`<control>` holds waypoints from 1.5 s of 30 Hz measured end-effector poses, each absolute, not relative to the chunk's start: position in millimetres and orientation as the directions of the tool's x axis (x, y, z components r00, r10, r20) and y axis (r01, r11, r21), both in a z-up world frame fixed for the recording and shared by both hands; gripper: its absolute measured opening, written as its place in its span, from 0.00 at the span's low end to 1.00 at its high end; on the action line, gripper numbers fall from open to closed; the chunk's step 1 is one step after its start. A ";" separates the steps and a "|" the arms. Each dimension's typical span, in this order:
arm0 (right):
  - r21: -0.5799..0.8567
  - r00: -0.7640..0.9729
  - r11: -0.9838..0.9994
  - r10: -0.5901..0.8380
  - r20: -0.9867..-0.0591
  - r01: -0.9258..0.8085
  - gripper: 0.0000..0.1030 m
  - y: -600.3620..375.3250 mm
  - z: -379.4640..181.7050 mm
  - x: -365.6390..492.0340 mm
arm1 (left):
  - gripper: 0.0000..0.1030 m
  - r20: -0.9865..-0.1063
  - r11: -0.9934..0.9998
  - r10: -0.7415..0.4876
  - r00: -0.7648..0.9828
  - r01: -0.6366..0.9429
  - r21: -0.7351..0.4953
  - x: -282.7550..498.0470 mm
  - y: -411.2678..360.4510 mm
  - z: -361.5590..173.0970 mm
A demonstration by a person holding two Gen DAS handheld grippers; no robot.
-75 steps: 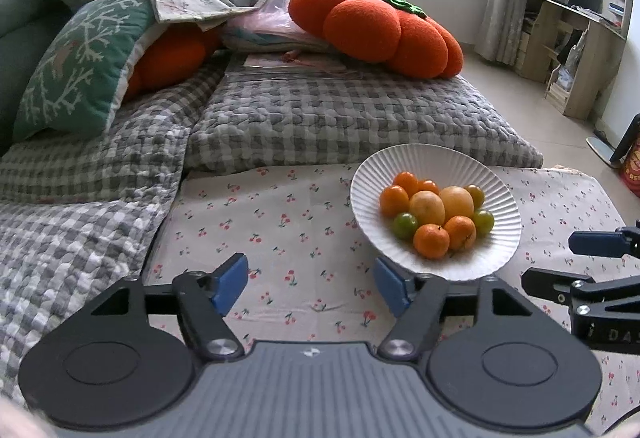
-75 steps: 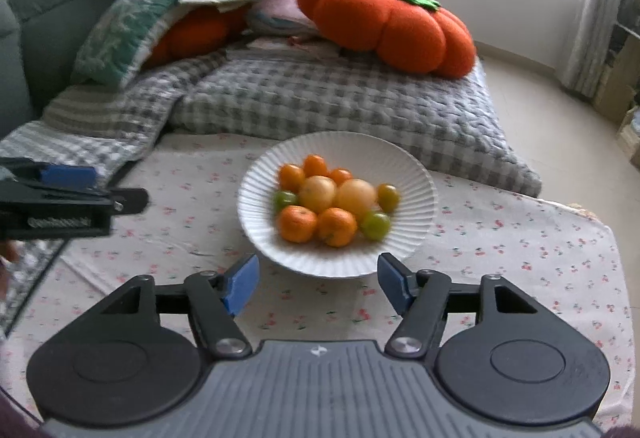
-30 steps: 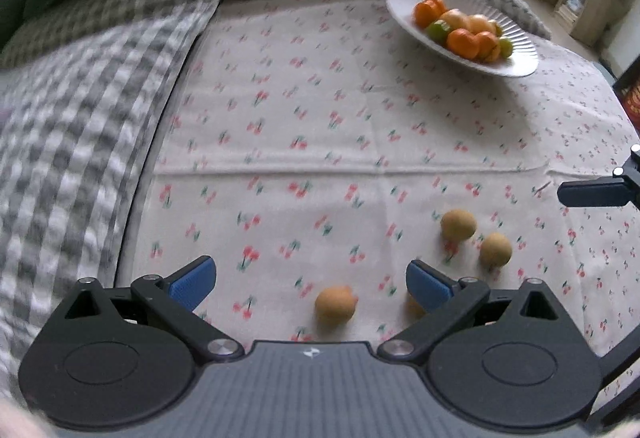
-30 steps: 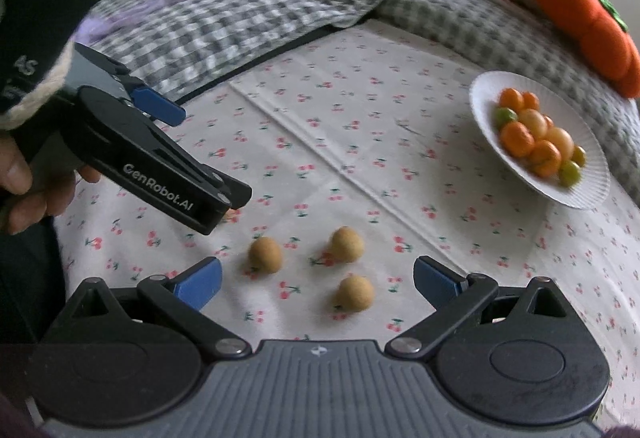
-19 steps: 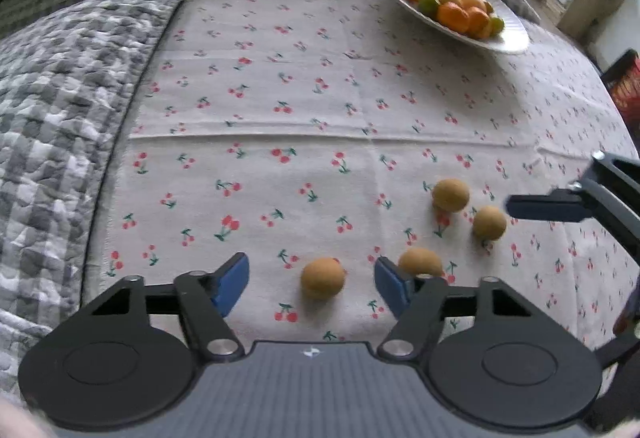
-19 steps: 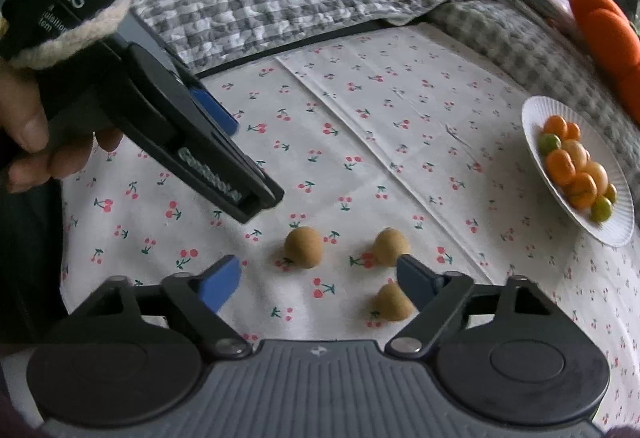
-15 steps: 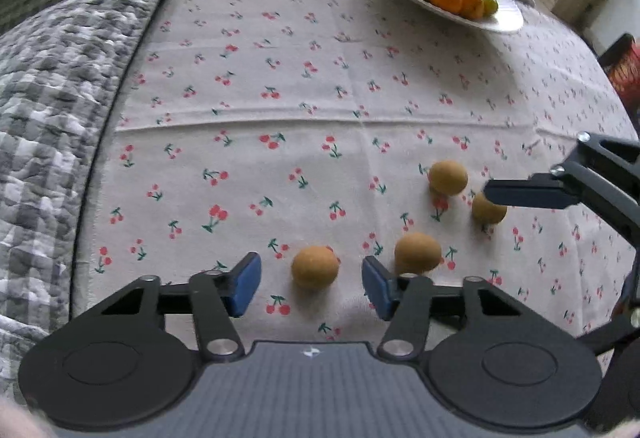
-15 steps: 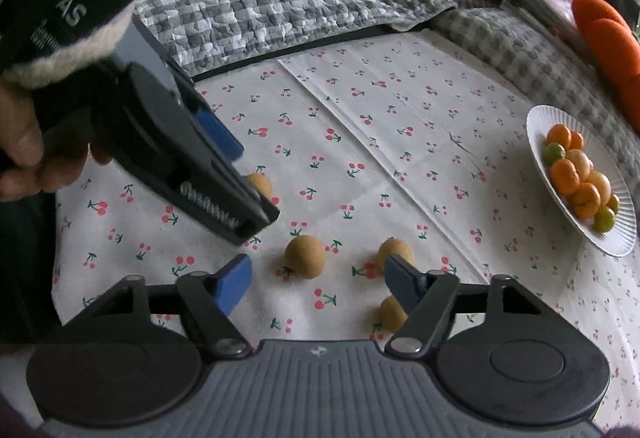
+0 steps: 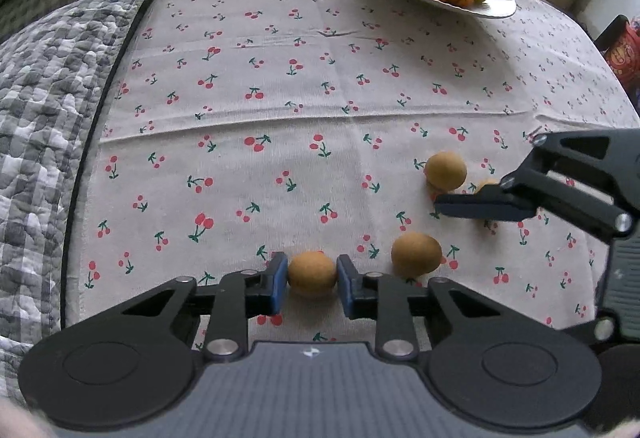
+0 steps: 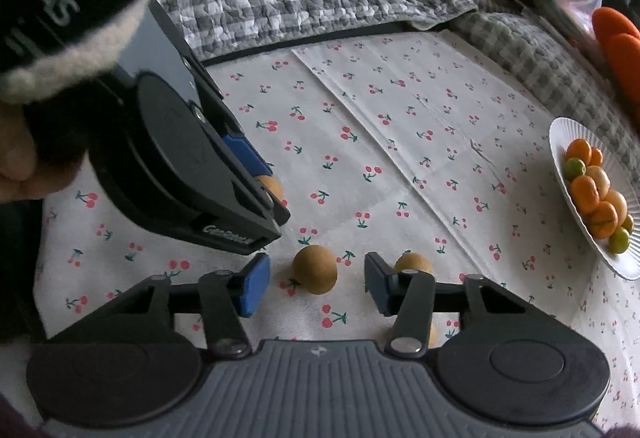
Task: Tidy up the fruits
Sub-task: 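Grasp a brown longan with the left tool while the right tool grasps another, then carry both held longans up over the white plate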
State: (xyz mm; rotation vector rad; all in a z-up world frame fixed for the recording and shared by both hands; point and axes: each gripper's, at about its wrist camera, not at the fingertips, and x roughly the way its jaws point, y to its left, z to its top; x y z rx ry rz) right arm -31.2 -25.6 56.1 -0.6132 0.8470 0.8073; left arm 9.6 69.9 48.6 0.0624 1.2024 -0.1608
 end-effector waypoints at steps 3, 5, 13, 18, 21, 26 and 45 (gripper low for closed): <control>-0.150 0.399 0.554 0.363 -0.842 -0.819 0.34 -24.4 54.0 -30.0 | 0.16 -0.931 0.986 -0.089 0.354 0.161 -0.033 10.1 69.0 48.1; -0.161 0.400 0.548 0.350 -0.847 -0.821 0.23 -22.7 52.4 -30.8 | 0.16 -0.930 0.986 -0.086 0.357 0.167 -0.028 10.0 68.0 47.9; -0.173 0.397 0.539 0.333 -0.855 -0.824 0.22 -19.8 52.9 -34.0 | 0.16 -0.930 0.984 -0.094 0.356 0.174 -0.032 9.5 66.9 48.7; -0.175 0.398 0.545 0.324 -0.858 -0.820 0.22 -20.2 54.5 -35.1 | 0.16 -0.926 0.985 -0.100 0.365 0.169 -0.040 10.4 67.7 52.4; -0.175 0.405 0.557 0.320 -0.857 -0.812 0.22 -21.6 56.8 -33.7 | 0.16 -0.922 0.986 -0.104 0.374 0.162 -0.045 11.3 68.8 55.6; -0.170 0.414 0.597 0.299 -0.860 -0.784 0.22 -25.2 59.0 -28.0 | 0.16 -0.918 0.988 -0.109 0.381 0.144 -0.057 13.1 71.5 59.4; -0.181 0.519 0.705 0.300 -0.801 -0.686 0.22 -54.9 91.4 1.4 | 0.16 -0.878 0.991 -0.132 0.461 0.063 -0.116 35.3 70.0 95.2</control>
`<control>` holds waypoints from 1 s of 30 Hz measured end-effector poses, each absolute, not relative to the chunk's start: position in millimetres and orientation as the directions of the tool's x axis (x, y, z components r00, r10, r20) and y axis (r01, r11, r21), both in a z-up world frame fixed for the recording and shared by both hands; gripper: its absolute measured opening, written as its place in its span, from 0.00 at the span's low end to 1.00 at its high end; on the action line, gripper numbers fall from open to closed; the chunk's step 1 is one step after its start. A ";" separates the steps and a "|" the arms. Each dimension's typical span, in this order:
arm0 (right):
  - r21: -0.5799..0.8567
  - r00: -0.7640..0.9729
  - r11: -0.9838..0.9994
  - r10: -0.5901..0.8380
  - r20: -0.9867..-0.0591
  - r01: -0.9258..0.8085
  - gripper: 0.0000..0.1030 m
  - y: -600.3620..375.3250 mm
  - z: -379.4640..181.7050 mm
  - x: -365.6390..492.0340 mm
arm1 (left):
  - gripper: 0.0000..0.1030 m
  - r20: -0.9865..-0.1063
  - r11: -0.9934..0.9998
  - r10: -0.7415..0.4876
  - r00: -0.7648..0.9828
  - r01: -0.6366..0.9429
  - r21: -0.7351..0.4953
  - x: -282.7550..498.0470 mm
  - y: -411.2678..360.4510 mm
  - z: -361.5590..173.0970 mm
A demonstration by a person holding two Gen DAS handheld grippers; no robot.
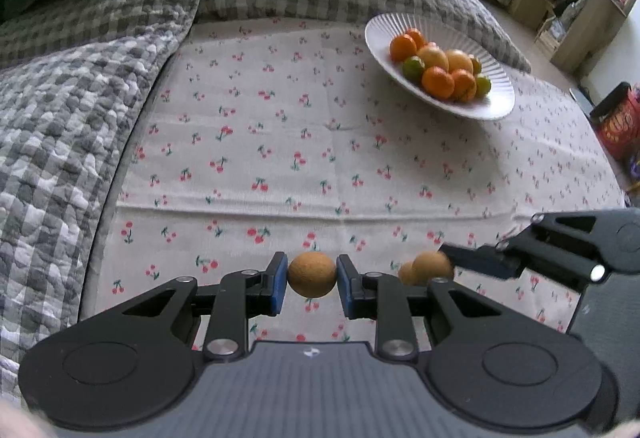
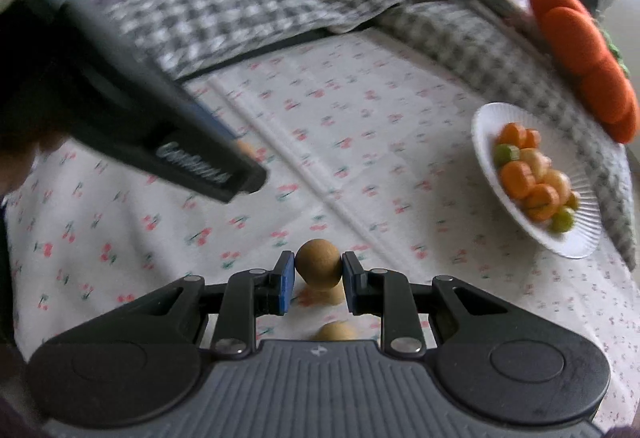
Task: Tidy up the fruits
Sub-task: 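Carry both held longans up over the white plate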
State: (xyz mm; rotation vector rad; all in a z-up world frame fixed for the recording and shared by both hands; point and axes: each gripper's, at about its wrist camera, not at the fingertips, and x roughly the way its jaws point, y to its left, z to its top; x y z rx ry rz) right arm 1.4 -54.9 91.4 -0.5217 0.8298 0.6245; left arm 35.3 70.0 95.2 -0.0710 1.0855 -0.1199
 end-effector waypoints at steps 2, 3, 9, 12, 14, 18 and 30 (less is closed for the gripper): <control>-0.181 0.539 0.728 0.295 -0.789 -0.662 0.22 -62.5 96.8 9.0 | 0.16 -0.873 0.991 -0.137 0.468 0.061 -0.122 38.0 66.2 99.5; -0.181 0.548 0.738 0.291 -0.784 -0.650 0.22 -65.6 98.0 12.1 | 0.16 -0.871 0.990 -0.139 0.472 0.062 -0.125 39.3 63.5 101.7; -0.172 0.582 0.787 0.271 -0.767 -0.593 0.22 -83.2 102.9 27.2 | 0.16 -0.854 0.986 -0.168 0.493 0.086 -0.145 47.9 39.7 118.6; -0.164 0.590 0.803 0.265 -0.763 -0.573 0.22 -91.1 104.5 31.8 | 0.16 -0.837 0.981 -0.193 0.511 0.101 -0.165 53.1 24.5 129.8; -0.164 0.596 0.811 0.260 -0.759 -0.562 0.22 -97.1 105.9 33.6 | 0.16 -0.829 0.980 -0.199 0.522 0.107 -0.168 57.6 13.1 135.6; -0.163 0.613 0.831 0.245 -0.751 -0.532 0.22 -110.3 110.5 39.9 | 0.16 -0.827 0.981 -0.192 0.529 0.103 -0.162 66.6 -1.0 138.9; -0.139 0.643 0.881 0.214 -0.735 -0.452 0.22 -149.7 118.0 64.2 | 0.16 -0.836 0.985 -0.172 0.521 0.095 -0.143 80.2 -17.8 131.1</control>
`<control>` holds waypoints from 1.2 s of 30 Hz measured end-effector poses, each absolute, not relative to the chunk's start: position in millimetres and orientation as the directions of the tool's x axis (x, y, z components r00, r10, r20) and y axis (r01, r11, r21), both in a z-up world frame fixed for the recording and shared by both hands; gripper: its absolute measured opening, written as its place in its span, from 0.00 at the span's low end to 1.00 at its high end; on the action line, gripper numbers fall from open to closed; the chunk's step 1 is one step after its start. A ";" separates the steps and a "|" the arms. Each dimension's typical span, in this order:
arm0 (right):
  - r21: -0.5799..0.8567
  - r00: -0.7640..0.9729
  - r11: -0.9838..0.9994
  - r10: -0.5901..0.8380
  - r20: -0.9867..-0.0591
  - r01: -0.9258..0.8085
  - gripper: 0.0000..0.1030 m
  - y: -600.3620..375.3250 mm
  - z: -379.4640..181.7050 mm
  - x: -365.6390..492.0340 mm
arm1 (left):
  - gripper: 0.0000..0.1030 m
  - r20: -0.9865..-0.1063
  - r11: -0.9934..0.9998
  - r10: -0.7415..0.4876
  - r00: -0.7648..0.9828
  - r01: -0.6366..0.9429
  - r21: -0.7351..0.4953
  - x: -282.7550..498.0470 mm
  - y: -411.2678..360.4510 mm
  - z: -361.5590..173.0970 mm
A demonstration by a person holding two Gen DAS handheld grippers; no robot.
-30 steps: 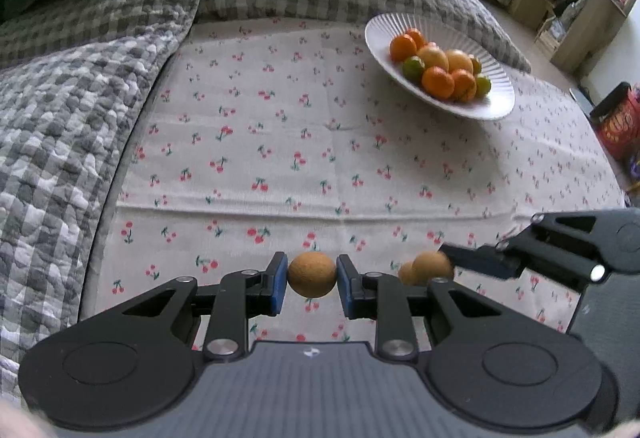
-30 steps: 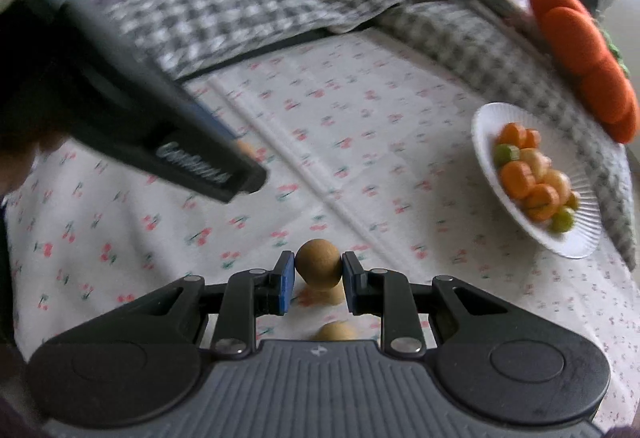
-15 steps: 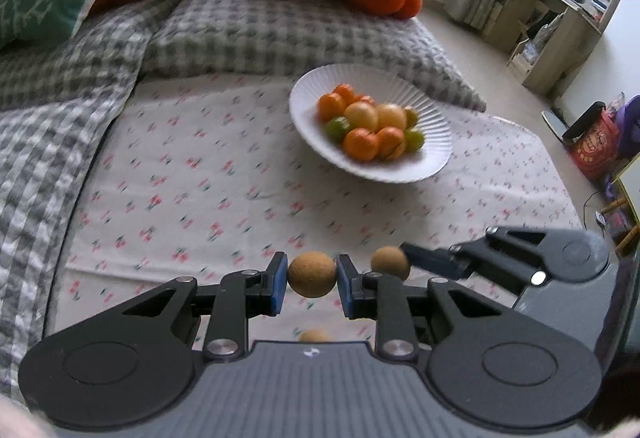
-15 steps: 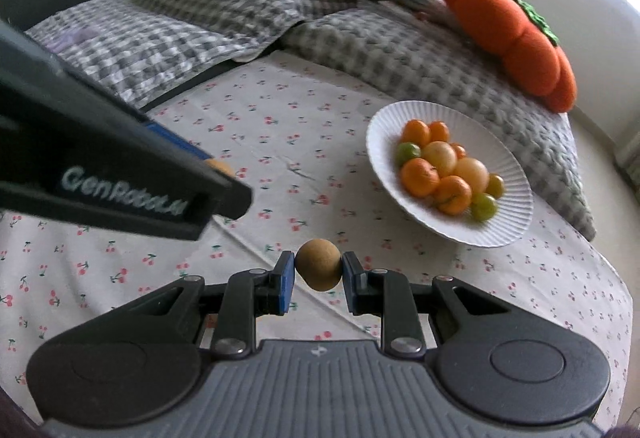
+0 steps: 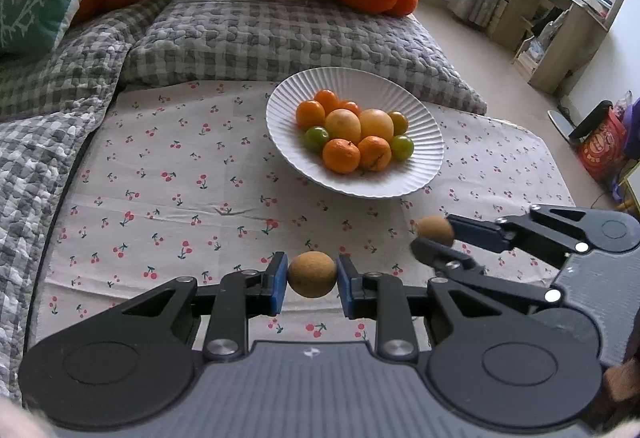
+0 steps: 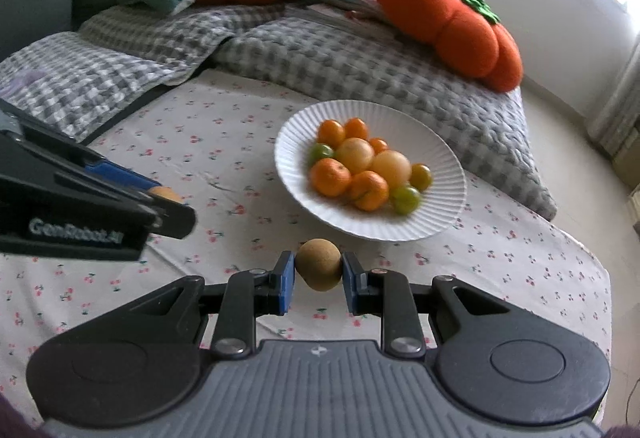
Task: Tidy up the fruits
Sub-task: 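Carry both held longans up over the white plate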
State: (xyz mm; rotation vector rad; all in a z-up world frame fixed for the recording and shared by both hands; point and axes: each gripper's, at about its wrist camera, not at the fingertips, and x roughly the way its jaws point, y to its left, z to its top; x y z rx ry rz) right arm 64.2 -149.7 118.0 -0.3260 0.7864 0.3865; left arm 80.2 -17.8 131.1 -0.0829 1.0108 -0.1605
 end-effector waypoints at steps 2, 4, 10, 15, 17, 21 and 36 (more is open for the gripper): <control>-0.136 0.644 0.886 0.209 -0.736 -0.443 0.22 -153.0 117.3 69.4 | 0.16 -0.836 0.986 -0.168 0.523 0.092 -0.140 84.3 -18.2 130.3; -0.130 0.647 0.893 0.206 -0.734 -0.431 0.22 -156.2 118.4 73.2 | 0.16 -0.834 0.987 -0.163 0.526 0.088 -0.137 88.7 -18.5 129.7; -0.120 0.659 0.908 0.196 -0.726 -0.401 0.22 -164.2 120.3 86.1 | 0.16 -0.831 0.989 -0.145 0.537 0.089 -0.115 105.6 -20.2 126.9; -0.129 0.663 0.912 0.180 -0.726 -0.389 0.22 -167.8 117.1 97.9 | 0.16 -0.821 0.989 -0.147 0.552 0.093 -0.115 118.8 -24.9 127.6; -0.130 0.668 0.916 0.174 -0.723 -0.379 0.22 -170.6 118.3 102.3 | 0.16 -0.817 0.990 -0.143 0.559 0.092 -0.110 126.0 -29.1 127.4; -0.123 0.684 0.928 0.164 -0.711 -0.351 0.22 -180.3 123.6 111.8 | 0.16 -0.803 0.990 -0.140 0.579 0.098 -0.101 140.3 -35.6 127.1; -0.025 0.715 0.956 0.201 -0.669 -0.291 0.22 -203.3 117.2 171.5 | 0.16 -0.738 0.986 -0.160 0.655 0.134 -0.095 200.6 -42.8 119.1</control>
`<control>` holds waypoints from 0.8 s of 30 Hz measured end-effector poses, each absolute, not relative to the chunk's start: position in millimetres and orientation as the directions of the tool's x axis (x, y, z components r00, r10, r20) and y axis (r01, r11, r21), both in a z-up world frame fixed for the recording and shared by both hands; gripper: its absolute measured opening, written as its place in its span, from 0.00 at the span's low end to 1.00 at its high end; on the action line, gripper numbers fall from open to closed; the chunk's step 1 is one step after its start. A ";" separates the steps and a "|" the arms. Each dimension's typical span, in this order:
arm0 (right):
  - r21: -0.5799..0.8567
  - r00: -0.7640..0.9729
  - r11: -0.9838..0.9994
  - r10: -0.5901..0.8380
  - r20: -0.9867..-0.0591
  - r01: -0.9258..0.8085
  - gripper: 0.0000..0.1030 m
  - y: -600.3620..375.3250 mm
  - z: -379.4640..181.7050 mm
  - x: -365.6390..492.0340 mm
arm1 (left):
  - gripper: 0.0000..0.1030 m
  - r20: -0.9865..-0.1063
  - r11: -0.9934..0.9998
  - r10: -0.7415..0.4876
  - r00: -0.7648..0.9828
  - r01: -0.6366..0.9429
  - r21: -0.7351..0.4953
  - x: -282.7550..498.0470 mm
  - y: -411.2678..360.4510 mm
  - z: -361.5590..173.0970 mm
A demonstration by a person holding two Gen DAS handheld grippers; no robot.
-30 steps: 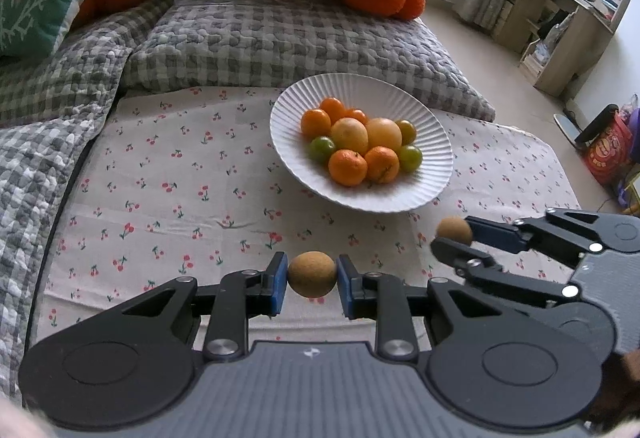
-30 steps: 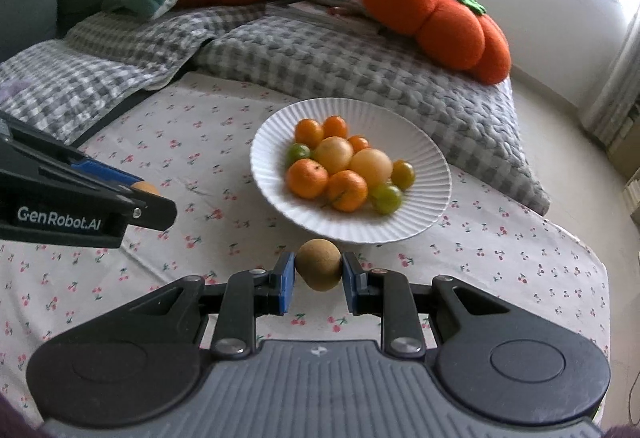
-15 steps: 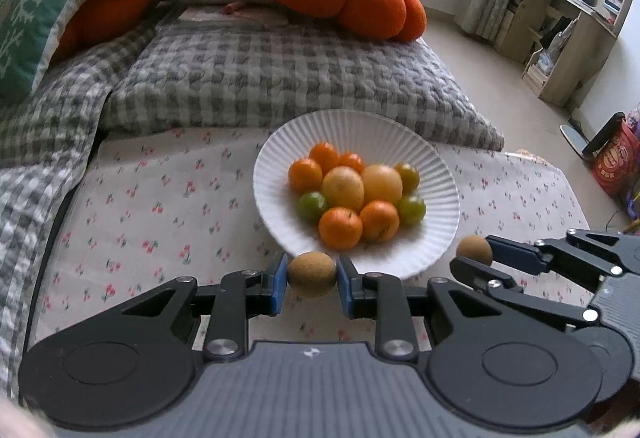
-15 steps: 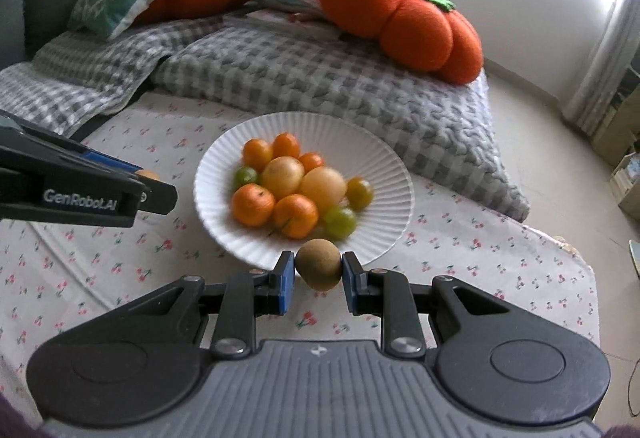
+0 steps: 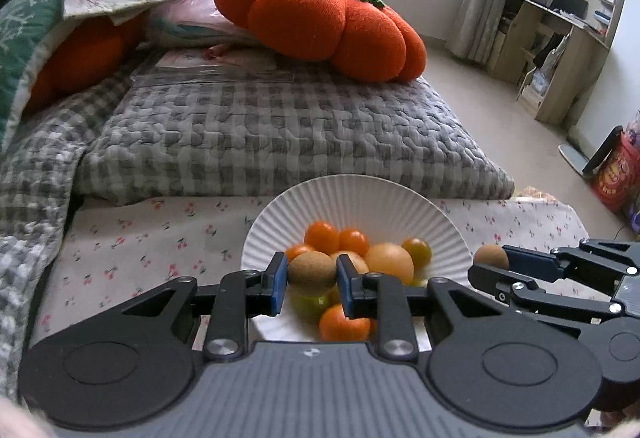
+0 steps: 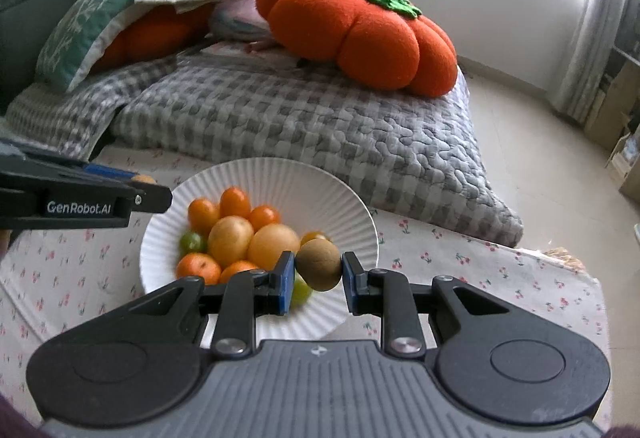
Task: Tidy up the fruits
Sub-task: 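Carry both held longans up over the white plate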
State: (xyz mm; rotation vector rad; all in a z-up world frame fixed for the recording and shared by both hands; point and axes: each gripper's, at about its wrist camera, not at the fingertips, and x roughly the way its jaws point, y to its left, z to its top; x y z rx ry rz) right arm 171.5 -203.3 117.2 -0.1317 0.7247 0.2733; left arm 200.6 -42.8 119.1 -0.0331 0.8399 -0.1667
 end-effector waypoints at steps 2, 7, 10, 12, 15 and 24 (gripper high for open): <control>0.002 0.708 0.961 0.206 -0.675 -0.278 0.22 -207.2 110.1 180.8 | 0.16 -0.738 0.984 -0.178 0.651 0.137 -0.116 212.2 -43.4 112.0; 0.104 0.706 0.970 0.232 -0.669 -0.220 0.22 -224.0 102.0 202.2 | 0.16 -0.724 0.968 -0.247 0.644 0.137 -0.208 238.4 -39.7 97.9; 0.178 0.708 0.964 0.265 -0.654 -0.197 0.22 -230.1 100.2 213.1 | 0.16 -0.710 0.965 -0.256 0.656 0.134 -0.224 250.8 -38.1 93.5; 0.212 0.707 0.957 0.290 -0.645 -0.198 0.22 -228.0 97.9 219.4 | 0.16 -0.697 0.963 -0.265 0.666 0.141 -0.231 257.6 -38.8 90.1; 0.260 0.696 0.946 0.320 -0.643 -0.195 0.22 -222.7 91.3 228.5 | 0.16 -0.689 0.948 -0.304 0.658 0.137 -0.287 265.0 -38.0 79.8; 0.298 0.699 0.935 0.345 -0.627 -0.194 0.22 -217.3 81.5 236.0 | 0.16 -0.652 0.931 -0.350 0.673 0.176 -0.318 276.6 -46.8 64.9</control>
